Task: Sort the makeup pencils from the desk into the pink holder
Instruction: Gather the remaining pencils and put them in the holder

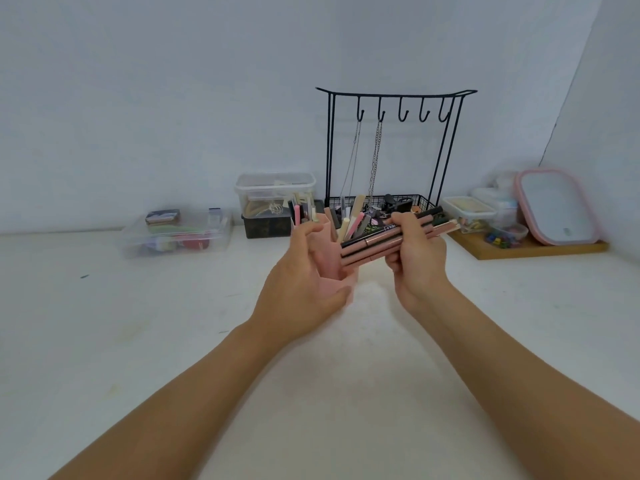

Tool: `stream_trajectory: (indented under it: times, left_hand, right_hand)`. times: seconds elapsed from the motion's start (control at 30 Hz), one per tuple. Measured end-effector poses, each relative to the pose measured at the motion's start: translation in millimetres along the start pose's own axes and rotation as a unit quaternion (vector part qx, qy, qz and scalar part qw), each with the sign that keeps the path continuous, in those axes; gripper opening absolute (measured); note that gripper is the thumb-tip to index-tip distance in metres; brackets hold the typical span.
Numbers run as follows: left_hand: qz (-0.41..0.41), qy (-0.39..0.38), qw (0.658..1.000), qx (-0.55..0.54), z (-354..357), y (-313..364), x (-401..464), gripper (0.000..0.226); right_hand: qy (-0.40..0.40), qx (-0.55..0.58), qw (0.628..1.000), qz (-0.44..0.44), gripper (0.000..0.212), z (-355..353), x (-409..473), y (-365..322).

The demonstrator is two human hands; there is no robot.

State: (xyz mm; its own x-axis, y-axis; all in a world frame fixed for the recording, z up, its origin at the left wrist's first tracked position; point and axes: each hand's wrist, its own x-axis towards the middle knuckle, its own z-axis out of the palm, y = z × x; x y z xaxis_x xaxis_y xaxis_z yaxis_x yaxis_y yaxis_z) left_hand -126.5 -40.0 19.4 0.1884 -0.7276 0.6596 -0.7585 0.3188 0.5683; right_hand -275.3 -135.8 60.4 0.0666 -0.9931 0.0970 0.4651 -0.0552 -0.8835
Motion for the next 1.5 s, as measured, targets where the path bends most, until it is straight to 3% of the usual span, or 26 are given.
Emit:
stream_trajectory:
  times: [0.17,0.3,0.43,0.6,0.77,0.9,1.03,1.13,1.23,1.4,1.5]
  left_hand:
    - [-0.052,0.002,0.999,0.003,-2,-15,3,0.091]
    - [-0.037,0.002,0.999,-0.024,0,-22,2,0.086]
    - [-0.065,0.042,0.996,-0.045,2,-23,2,0.089]
    - [-0.128,0.069,0.989,-0.023,2,-31,1,0.113]
    - [-0.175,-0.009,0.982,-0.067,7,-40,-1,0.148]
    - [-0.148,-0.042,0.982,-0.107,9,-44,1,0.128]
    - [-0.136,-0.040,0.982,-0.124,9,-43,2,0.116]
    - [-0.127,-0.059,0.985,-0.105,10,-43,1,0.117]
    - [-0.128,-0.080,0.984,-0.097,8,-44,1,0.124]
    - [-0.124,-0.099,0.982,-0.105,8,-41,0,0.126]
    - [-0.127,-0.095,0.982,-0.105,8,-40,0,0.117]
  right_hand:
    - [-0.030,-0.113,0.990,-0.077,0.022,6,-6,15]
    - [-0.072,-0.180,0.969,-0.155,0.010,13,-12,22]
    - [-0.127,-0.254,0.950,-0.132,0.008,14,-12,26]
    - [-0.146,-0.324,0.924,-0.141,0.043,11,-11,25]
    - [-0.128,-0.333,0.924,-0.140,0.065,7,-5,34]
    - [-0.137,-0.318,0.930,-0.122,0.083,5,-4,44]
    - [-0.206,-0.204,0.957,0.011,0.105,0,7,44]
    - [-0.241,-0.209,0.947,0.046,0.079,0,16,37]
    - [-0.203,-0.210,0.954,0.061,0.054,7,27,26]
    - [-0.199,-0.177,0.961,0.069,0.072,3,18,42]
    - [-0.162,-0.171,0.971,0.045,0.063,9,12,49]
